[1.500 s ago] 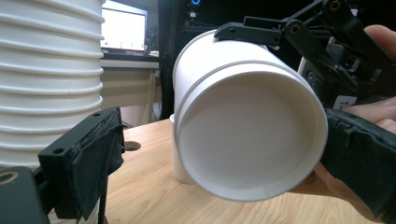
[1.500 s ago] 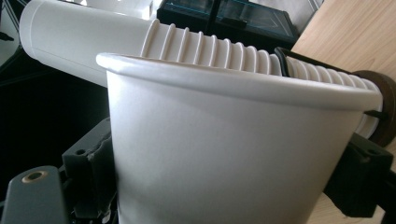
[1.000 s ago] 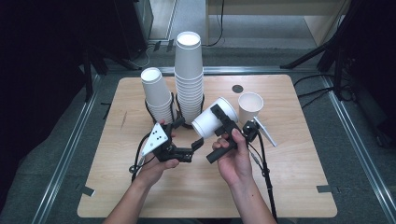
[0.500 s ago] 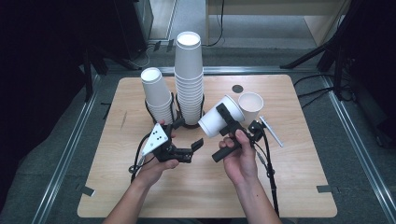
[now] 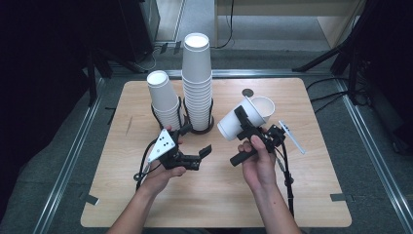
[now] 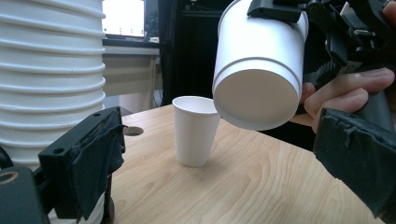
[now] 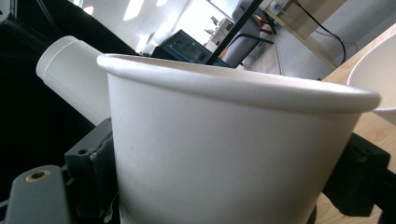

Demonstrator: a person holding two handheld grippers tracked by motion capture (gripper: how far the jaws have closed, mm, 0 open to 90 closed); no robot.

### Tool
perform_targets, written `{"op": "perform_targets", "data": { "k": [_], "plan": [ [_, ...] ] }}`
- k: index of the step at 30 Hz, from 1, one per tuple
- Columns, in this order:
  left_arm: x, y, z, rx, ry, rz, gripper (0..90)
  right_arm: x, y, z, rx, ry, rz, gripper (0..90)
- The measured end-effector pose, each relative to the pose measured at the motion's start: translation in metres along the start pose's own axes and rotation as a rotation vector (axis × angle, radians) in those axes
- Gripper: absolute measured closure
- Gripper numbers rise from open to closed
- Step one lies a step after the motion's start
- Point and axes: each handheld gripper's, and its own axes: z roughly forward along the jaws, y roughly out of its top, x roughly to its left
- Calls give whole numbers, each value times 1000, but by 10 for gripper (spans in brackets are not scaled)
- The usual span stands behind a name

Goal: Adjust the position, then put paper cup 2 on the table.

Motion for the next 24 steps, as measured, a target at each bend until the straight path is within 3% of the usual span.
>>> {"op": "perform_targets", "data": {
  "k": [5, 9, 14, 20, 24],
  "plan": [
    [0, 0, 0, 4, 1, 0, 20, 1, 3, -3, -16, 4, -50, 137],
    [0, 0, 0, 9, 0, 0, 20, 2, 7, -5, -45, -7, -153, 137],
    [0, -1, 0, 11, 2, 1, 20, 0, 12, -7, -54, -16, -199, 137],
    [0, -1, 0, 15, 3, -1, 20, 0, 17, -10, -80, -24, -310, 137],
    [0, -2, -1, 22, 3, 3, 20, 1, 19, -11, -81, -30, -339, 137]
  ]
}}
